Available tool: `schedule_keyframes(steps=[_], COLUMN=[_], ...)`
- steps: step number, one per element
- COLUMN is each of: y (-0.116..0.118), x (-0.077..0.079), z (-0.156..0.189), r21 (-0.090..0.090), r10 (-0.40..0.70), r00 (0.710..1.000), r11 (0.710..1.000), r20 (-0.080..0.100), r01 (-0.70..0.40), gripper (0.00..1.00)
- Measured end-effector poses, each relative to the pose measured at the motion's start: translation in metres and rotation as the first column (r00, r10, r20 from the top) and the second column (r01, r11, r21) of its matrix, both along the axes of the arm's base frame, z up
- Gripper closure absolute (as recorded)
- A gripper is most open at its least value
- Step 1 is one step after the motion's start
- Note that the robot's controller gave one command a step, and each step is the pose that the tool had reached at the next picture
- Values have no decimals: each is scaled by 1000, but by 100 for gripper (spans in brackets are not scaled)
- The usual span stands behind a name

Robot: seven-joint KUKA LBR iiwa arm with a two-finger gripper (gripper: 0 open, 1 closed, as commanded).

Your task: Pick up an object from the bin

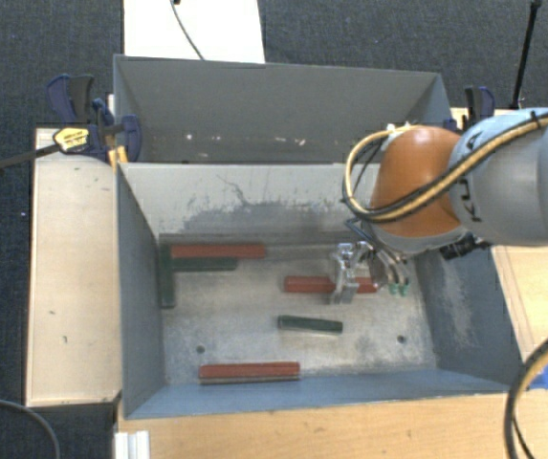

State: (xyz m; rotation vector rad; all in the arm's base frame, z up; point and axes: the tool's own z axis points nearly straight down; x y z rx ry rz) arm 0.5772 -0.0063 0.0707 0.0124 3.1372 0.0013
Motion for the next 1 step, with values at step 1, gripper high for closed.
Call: schedule_keyframes(steps=[1], y=[-1], x=[-5], z=[151], r21=[-1], r10=[19], r00=[1000], r11=[1000], r20=[7], r01=[-19], gripper=[100])
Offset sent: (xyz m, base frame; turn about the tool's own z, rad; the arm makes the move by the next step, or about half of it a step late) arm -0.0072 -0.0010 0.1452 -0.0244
